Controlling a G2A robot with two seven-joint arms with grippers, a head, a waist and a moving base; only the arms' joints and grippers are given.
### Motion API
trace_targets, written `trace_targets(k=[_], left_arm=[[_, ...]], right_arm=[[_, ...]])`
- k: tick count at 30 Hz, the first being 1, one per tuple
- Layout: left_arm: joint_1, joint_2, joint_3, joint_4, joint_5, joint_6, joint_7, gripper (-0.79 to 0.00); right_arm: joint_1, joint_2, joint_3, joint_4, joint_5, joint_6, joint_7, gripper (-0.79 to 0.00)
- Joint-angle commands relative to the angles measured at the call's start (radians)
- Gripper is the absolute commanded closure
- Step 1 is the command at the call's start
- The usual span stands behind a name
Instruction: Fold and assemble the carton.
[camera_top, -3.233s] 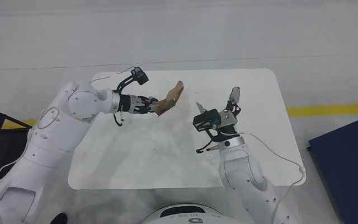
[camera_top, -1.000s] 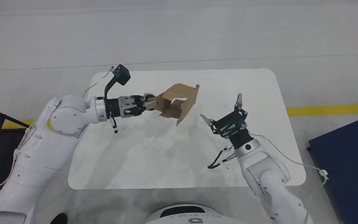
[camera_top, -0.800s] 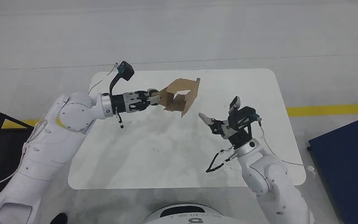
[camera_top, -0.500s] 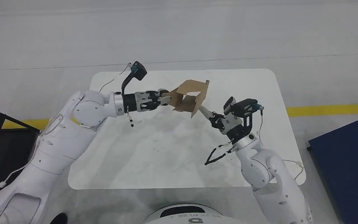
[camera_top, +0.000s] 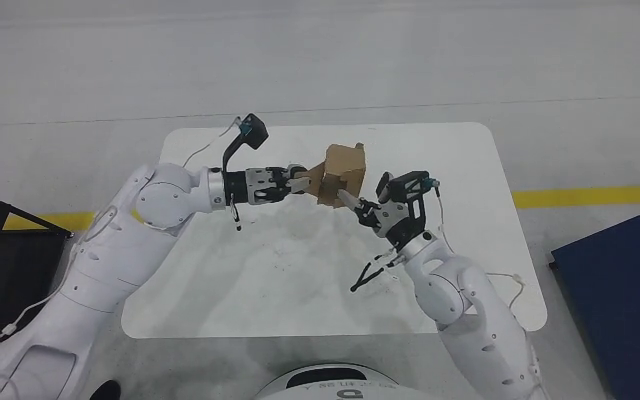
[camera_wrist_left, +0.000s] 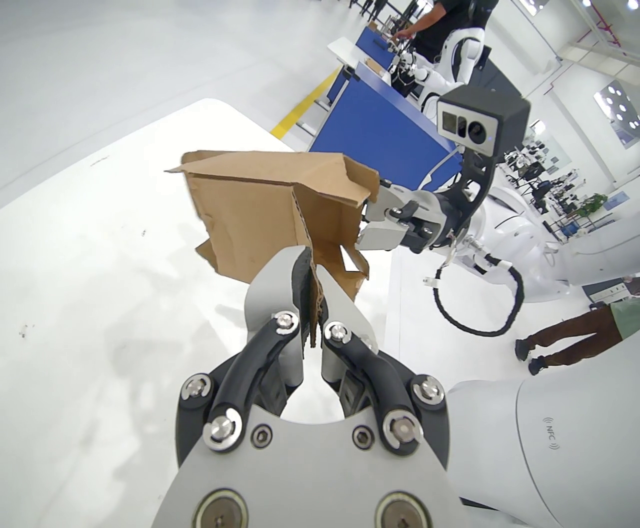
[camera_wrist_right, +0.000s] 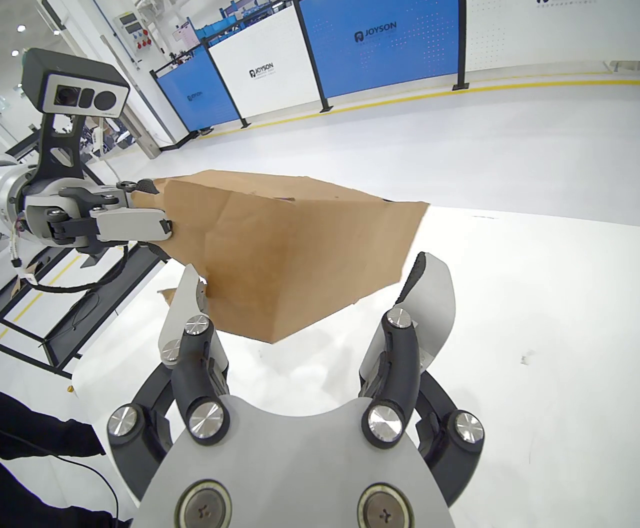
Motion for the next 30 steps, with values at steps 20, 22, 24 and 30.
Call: trace_targets(k=[20,22,24,30], left_arm=[[0.014,0.003,-0.033,0.018,-0.228,-0.048,-0.156,0.0],[0.014,0.003,-0.034,0.022,-0.247,-0.046,-0.169,0.0],[0.014,0.002,-0.032,0.026,-0.275,-0.04,-0.19,0.0],[-0.001,0.001,-0.038,0.057,-0.381,-0.017,-0.261,0.0]], right_arm=[[0.029,-0.007,-0.009,0.041,0.166,-0.03,0.026,-0.274],[0.032,-0.007,-0.006,0.045,0.19,-0.041,0.034,-0.259],[0.034,-0.006,-0.001,0.045,0.194,-0.048,0.036,-0.262],[0.013,-0.001,0.0,-0.001,0.179,-0.124,0.017,-0.489]])
